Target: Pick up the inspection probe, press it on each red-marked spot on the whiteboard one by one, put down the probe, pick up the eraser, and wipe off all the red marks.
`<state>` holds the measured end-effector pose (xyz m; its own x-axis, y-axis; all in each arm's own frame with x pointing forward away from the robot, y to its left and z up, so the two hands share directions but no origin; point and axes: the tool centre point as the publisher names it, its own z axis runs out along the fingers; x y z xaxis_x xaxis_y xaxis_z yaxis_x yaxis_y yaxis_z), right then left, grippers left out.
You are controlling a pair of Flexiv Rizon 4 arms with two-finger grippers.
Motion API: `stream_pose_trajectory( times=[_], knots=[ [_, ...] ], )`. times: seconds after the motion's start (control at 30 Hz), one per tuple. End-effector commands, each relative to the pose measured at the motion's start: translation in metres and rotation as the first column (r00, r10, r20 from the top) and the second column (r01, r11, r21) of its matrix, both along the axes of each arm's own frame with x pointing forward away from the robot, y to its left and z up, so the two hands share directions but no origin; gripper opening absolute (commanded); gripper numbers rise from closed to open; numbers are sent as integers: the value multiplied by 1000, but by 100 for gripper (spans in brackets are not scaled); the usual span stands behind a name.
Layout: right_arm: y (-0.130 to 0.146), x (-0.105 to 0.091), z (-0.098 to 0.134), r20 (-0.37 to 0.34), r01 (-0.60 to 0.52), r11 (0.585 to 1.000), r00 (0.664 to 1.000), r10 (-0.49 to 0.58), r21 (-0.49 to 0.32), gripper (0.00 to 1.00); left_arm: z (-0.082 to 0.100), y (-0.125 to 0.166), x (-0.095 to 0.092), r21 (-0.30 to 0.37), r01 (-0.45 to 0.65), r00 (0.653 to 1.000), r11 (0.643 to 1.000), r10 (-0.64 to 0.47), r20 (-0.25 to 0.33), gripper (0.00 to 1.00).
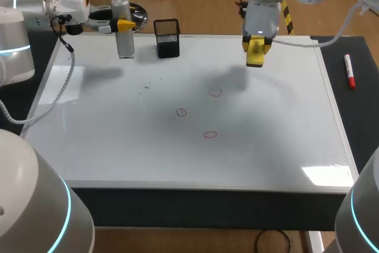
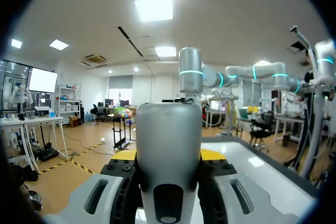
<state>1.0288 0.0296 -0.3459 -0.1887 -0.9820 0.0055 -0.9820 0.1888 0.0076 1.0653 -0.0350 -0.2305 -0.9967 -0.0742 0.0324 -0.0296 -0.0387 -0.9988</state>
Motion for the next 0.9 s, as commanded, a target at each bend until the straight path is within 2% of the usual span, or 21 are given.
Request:
stream_pose_trajectory(
  times=[0.03,0.23,0.43,0.7,0.9],
  knots=[
    [17,-18,11,50,-38,999,998,38,2,0,1,0,0,1,1,1000,1000,-1,1,0],
    [64,-39,21,110,-116,993,988,112,30,0,1,0,0,1,1,1000,1000,-1,1,0],
    [115,-72,25,125,-184,980,977,173,79,0,1,0,0,1,1,1000,1000,-1,1,0],
    [156,-105,17,93,-237,964,970,227,120,0,1,0,0,1,1,1000,1000,-1,1,0],
    [182,-116,-7,32,-290,948,957,288,134,0,1,0,0,1,1,1000,1000,-1,1,0]
  ],
)
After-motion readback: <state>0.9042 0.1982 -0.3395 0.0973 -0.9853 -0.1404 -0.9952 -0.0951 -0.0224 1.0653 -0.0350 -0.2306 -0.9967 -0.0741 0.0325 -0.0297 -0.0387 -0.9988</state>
